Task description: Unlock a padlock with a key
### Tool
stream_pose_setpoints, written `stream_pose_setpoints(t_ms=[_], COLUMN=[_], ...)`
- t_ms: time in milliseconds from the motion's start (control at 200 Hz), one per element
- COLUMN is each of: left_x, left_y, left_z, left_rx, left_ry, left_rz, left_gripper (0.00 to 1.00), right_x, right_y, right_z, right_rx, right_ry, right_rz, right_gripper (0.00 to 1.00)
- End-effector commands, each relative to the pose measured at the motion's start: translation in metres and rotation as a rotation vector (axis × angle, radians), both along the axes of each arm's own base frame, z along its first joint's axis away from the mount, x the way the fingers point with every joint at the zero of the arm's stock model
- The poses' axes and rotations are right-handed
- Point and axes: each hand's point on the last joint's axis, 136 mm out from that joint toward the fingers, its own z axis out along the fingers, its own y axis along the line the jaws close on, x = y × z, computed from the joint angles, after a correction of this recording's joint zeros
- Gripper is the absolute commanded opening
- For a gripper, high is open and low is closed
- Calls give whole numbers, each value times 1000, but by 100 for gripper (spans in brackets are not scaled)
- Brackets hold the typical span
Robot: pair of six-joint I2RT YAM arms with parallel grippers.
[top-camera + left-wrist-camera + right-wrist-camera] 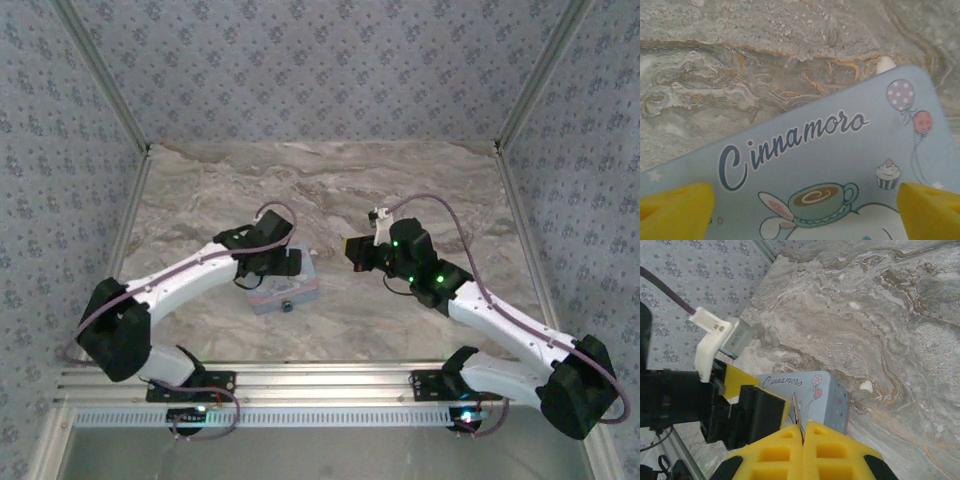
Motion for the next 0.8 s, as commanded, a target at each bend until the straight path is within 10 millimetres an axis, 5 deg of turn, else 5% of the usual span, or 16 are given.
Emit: stream_pose_setpoints(t_ms=[0, 320, 794], left_x=[7, 31, 90], left_y=[-15, -50, -135], left_z=[2, -16, -23], left_rx=[-17, -4, -40], left_ry=[-10, -8, -93], left_rz=[-50, -193, -515], left_gripper=[94, 90, 88], right_x=[3, -2, -5], right_y=[-6, -22, -57], right_z=[15, 7, -25], right_rx=[0, 5, 56], right_ry=[-34, 5, 108], right_rz=[-22, -38, -91], right_gripper=[0, 0, 0])
